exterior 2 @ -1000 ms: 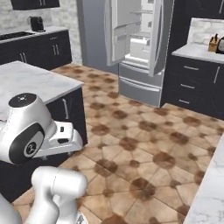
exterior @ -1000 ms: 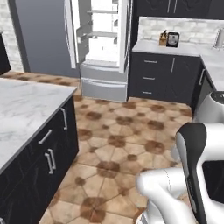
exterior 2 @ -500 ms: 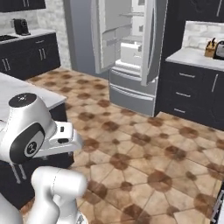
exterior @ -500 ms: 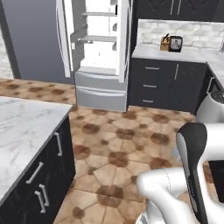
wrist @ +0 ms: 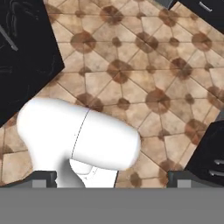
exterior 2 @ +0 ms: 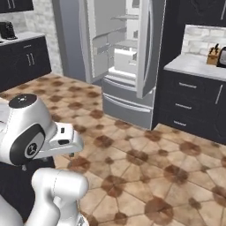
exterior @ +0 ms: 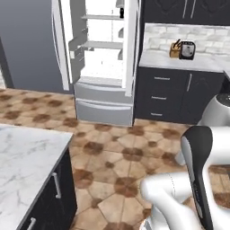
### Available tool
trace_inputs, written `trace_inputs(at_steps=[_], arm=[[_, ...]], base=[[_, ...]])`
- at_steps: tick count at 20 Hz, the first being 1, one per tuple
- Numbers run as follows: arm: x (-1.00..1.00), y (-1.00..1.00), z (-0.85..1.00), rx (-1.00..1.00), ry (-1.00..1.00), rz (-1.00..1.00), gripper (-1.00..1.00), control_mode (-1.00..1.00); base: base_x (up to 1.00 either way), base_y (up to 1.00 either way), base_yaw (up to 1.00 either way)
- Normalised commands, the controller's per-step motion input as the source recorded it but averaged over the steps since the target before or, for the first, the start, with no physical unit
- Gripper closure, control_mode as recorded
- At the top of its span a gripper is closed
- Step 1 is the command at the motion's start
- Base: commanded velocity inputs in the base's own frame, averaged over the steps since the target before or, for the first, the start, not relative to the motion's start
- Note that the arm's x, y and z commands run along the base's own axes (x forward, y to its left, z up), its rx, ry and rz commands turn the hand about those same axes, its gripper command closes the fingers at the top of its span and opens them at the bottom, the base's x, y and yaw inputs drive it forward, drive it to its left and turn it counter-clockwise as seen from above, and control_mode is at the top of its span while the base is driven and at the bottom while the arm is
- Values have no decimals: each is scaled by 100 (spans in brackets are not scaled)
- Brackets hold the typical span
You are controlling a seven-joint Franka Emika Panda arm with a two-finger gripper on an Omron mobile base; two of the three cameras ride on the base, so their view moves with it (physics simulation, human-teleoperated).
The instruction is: Open the fridge, grab two sodas, and place both sodas inside the bowl with ice on the dining counter.
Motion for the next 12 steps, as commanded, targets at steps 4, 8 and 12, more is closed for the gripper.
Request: trace_inputs(at_steps=[4, 8, 12], arm=[[0, 0, 0, 0, 0, 0, -100, 100], [0, 0, 0, 0, 0, 0, -100, 100], [0, 0, 0, 0, 0, 0, -100, 100]], base=[[100, 31, -7], [100, 30, -7], [100, 0, 0]])
